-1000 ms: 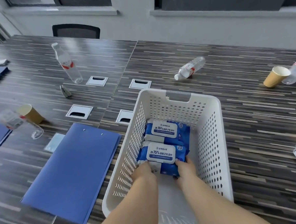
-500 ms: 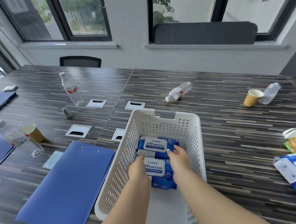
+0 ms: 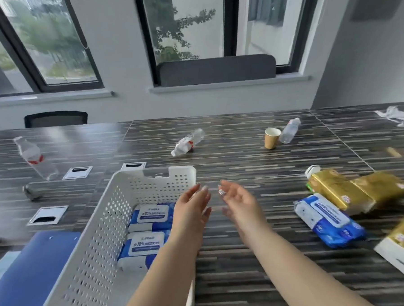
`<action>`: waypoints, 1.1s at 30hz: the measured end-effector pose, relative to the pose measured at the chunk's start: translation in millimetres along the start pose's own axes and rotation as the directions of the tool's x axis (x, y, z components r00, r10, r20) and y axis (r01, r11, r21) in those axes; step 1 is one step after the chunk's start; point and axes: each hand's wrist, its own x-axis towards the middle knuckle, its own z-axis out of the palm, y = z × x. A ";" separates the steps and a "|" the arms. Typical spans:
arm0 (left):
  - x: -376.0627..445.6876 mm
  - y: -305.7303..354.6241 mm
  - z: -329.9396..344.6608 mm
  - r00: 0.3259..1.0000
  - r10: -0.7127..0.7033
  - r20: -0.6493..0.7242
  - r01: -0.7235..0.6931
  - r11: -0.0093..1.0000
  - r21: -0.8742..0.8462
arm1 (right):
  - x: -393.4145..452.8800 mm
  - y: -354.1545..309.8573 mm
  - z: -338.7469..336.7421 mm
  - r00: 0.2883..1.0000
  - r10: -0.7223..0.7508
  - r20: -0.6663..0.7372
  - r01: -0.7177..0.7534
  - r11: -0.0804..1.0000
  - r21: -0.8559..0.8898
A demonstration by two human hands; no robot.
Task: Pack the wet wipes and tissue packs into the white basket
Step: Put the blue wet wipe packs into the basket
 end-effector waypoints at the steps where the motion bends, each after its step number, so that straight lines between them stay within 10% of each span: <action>1: -1.2 -12.0 15.8 1.000 -0.021 0.014 0.021 1.000 0.016 | -2.4 0.4 -24.4 0.999 0.011 -0.038 -0.011 1.000 0.012; 20: 46.9 -225.1 203.1 0.965 -0.230 -0.121 0.260 0.875 0.408 | 22.1 58.4 -322.5 0.793 0.423 -0.438 -0.347 0.905 0.245; 33: 141.9 -249.6 247.1 0.988 -0.114 -0.107 0.148 0.452 0.880 | 60.7 98.0 -351.5 0.562 0.543 -0.624 -0.495 0.825 0.273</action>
